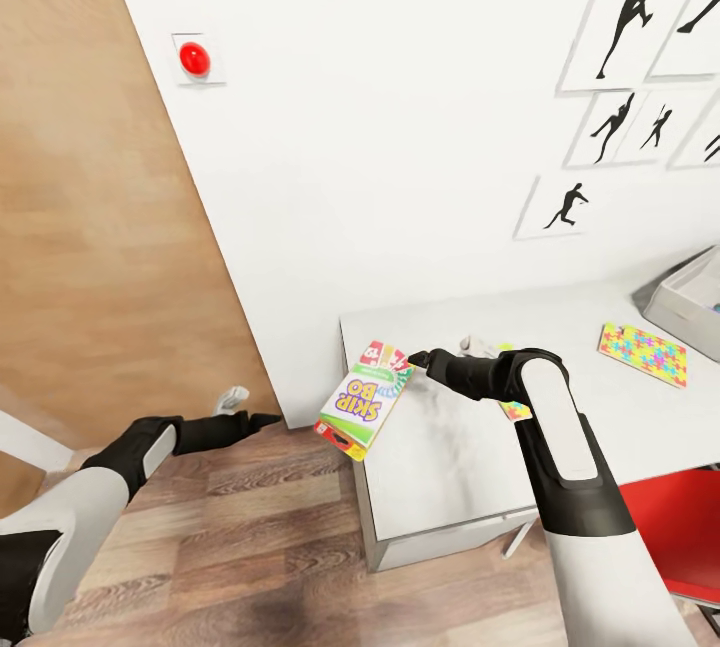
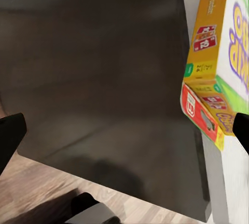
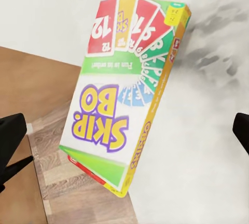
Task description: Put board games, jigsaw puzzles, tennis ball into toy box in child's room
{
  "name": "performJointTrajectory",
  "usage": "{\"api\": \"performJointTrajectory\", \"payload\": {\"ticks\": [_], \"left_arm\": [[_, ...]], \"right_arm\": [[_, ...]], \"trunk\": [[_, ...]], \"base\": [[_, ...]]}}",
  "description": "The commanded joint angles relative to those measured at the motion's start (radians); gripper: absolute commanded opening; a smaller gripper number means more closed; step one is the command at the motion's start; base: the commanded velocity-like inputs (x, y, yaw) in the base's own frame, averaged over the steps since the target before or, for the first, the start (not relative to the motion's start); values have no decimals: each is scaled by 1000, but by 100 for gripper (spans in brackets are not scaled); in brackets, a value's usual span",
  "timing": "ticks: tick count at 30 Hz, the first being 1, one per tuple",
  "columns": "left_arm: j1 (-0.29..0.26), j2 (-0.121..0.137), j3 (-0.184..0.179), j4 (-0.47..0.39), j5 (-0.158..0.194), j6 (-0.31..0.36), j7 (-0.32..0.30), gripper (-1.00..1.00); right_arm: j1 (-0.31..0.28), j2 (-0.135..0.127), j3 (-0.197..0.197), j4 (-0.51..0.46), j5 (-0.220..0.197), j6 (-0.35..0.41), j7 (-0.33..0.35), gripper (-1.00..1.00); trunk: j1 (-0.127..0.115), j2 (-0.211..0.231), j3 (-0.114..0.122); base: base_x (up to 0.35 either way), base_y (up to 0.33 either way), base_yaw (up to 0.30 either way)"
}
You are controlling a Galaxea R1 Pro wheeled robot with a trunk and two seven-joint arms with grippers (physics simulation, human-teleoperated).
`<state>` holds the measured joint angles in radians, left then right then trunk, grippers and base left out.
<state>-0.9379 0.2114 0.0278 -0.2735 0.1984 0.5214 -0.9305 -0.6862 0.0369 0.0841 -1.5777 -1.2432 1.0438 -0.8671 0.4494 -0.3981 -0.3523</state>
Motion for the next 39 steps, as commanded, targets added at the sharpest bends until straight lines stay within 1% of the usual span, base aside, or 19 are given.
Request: {"api": "performJointTrajectory", "payload": {"ticks": [1,7,17,20,23,30,39], "left_arm": [[-1,-2,3,0,1,8,-3,100],[1,-9,2,0,1,8,-25,100],[3,-9,3,0,1,8,-74,100],[5,-9,3,0,1,8,-90,100],[6,-8,4,0,1,8,-107,100],[8,-9,3,0,1,8,-118,100],[8,-9,3,0,2,8,-119,100]], "right_arm": [[-1,1,0,-1,-9,3,-10,100],[-1,0,2,-1,-9,3,-10,100],[0,0,4,-2,-9,3,-10,100],[0,3,6,-1,-9,3,-10,100],[0,15,19,-2,-9,3,-10,100],[0,21,30,-2,-7,3,-10,100],[0,21,29,-2,-7,3,-10,100]], "trunk": [[1,-2,-1],[1,-2,6],[1,-2,22],[1,-2,27],[1,-2,32],[1,-2,43],[1,-2,58]], "base": [[0,0,0],[0,0,0],[0,0,0],[0,0,0],[0,0,0],[0,0,0],[0,0,0]]}}
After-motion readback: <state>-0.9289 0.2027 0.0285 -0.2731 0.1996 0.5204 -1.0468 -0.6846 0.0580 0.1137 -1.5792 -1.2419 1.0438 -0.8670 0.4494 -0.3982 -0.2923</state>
